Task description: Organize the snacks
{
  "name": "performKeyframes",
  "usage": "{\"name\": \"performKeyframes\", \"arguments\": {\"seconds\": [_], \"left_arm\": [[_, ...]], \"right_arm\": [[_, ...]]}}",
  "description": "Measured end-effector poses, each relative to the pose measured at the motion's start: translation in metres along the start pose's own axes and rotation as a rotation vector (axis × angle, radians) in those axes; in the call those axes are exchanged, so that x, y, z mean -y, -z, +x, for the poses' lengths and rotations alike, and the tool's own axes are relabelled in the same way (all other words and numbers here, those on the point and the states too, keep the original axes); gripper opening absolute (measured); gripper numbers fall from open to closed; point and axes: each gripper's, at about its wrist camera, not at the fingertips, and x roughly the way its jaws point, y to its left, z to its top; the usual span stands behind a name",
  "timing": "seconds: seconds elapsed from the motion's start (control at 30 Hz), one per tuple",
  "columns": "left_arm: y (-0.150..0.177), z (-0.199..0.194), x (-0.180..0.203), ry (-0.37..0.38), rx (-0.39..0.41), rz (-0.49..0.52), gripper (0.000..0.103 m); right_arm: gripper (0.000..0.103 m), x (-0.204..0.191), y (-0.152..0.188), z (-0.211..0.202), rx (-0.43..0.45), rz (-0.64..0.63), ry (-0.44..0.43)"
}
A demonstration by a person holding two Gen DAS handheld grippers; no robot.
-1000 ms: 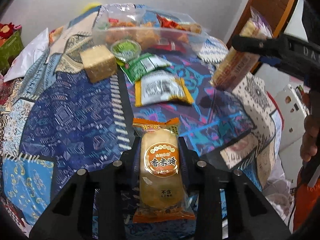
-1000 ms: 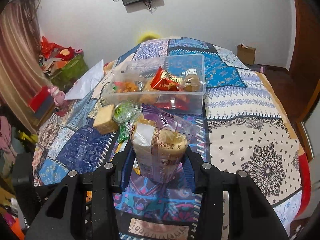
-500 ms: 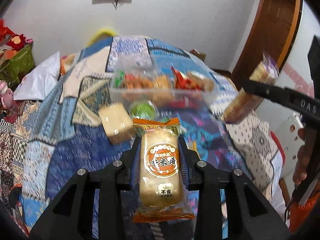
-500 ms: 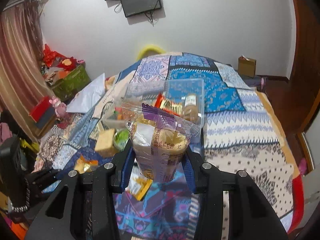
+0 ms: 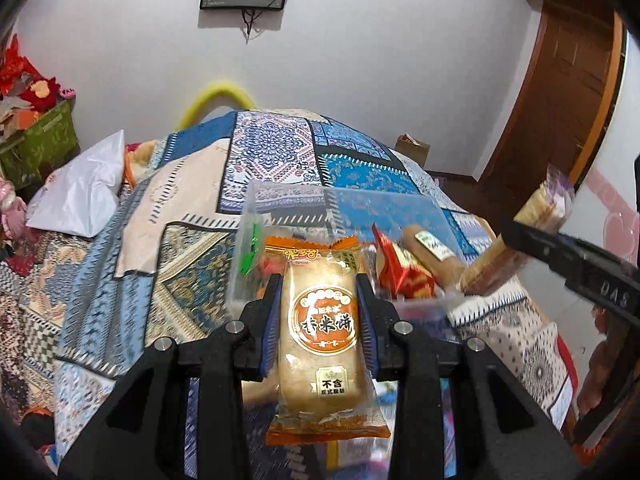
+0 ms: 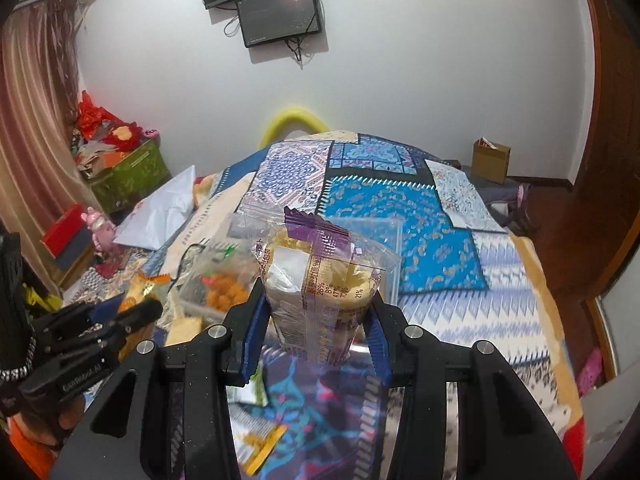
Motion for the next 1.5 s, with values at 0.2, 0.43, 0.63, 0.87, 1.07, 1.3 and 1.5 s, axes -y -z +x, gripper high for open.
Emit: {"name": "performKeyframes", "arguments": {"seconds": [0.2,0.43,0.63,0.87,1.07,1.3,1.5], "left_arm": [[-0.015,0.038,0.013,0.021,-0.009,0.003,0.034],[-0.024,0.085,0.023,-0.004,-0.041,0.013,0.034],[-0.029,0.114,0.021,-0.054,-0.056,0.02,0.034],[-0.026,0.128,0.013,-0.053,-0.077,-0.016,0.042],[-0.027,0.118,0.011,-0.046,-0.091,-0.03,0.067],[-0.034,0.068,0.015,-0.044,-0.029,0.013,0.071],[-0.026,0.02,0.006,-0.088,0.03,0.05,0.09]], "right_arm": [[0.041,0.003,-0.005,0.03,-0.059,-0.048,0.012],[0.04,0.008,-0.01,0.061,-0.089,-0.039,-0.004],[0.033,0.017,-0.015,0.088,-0.123,0.003,-0.031],[0.033,0.018,-0.014,0.095,-0.138,-0.009,-0.032],[0.034,0.02,-0.009,0.087,-0.142,-0.02,-0.037],[0.053,0.012,-0.005,0.06,-0.106,-0.044,-0.031],[0.064,0.001,-0.003,0.03,-0.05,-0.066,-0.036]]}}
